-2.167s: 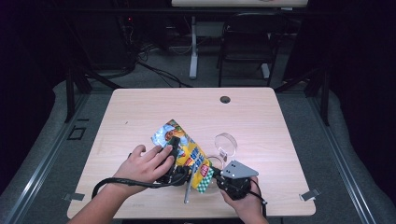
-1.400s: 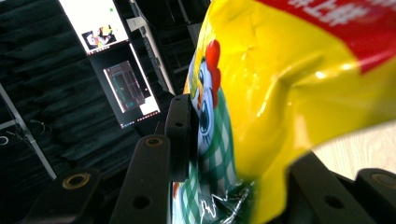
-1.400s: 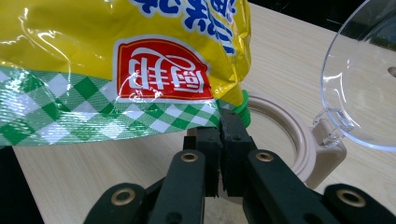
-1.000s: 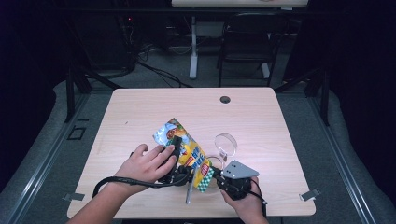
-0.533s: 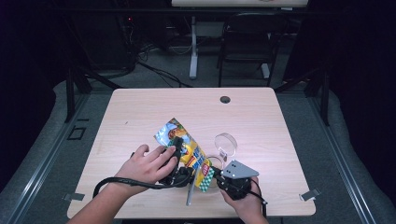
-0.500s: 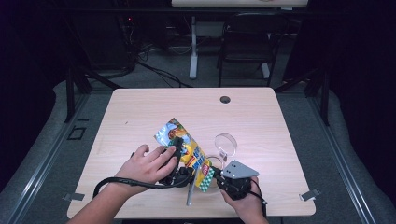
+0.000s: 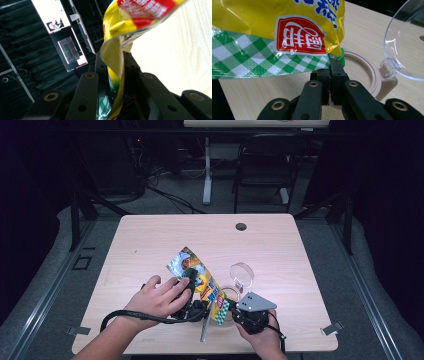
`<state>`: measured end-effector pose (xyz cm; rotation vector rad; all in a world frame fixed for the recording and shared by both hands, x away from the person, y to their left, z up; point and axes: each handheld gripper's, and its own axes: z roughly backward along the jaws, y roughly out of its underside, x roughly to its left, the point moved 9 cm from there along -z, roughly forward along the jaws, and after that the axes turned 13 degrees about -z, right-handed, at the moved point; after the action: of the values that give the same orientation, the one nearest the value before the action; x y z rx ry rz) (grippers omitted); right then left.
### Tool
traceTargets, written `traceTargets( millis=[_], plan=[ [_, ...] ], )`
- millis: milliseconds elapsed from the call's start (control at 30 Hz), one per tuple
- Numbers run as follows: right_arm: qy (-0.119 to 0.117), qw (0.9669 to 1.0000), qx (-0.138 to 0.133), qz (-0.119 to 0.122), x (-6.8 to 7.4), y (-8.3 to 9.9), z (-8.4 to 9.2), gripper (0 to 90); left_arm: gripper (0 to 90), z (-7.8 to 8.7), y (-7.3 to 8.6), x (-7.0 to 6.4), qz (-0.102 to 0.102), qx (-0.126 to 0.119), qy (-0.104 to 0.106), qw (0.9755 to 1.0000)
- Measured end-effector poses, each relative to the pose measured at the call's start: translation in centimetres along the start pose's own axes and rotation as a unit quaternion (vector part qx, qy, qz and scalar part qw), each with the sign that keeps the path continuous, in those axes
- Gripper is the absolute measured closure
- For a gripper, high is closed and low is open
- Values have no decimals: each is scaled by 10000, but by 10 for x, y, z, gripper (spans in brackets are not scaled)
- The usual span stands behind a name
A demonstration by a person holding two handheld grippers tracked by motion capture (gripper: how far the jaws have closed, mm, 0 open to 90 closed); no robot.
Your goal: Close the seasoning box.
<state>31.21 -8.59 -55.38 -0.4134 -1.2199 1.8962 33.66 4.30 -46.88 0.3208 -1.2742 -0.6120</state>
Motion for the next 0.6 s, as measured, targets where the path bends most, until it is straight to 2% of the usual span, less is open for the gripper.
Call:
traceTargets(
  millis=[200, 233, 333, 367, 500, 567, 600],
  plan=[
    [-14, 10000, 15, -1, 1, 1, -1, 882, 819, 1, -2, 1, -32, -41, -9, 10000],
    [1, 10000, 27, -1, 0, 1, 0, 882, 821, 1, -2, 0, 24, -48, -25, 10000],
    [-8, 10000, 17, -23, 0, 1, 0, 882, 824, 2, -3, 0, 15, -44, -21, 10000],
    [-4, 10000, 25, -15, -1, 1, 0, 882, 825, 3, -3, 2, -75, -52, -81, 9999],
    [-14, 10000, 12, -24, 0, 1, 0, 882, 826, 4, -3, 3, -98, -52, -100, 9999],
    [-12, 10000, 16, -31, 0, 1, 0, 882, 828, 4, -4, 4, -98, -55, -89, 9999],
    [-12, 10000, 28, -21, 0, 1, 0, 881, 828, 4, -4, 3, -34, -70, -57, 10000]
  ],
)
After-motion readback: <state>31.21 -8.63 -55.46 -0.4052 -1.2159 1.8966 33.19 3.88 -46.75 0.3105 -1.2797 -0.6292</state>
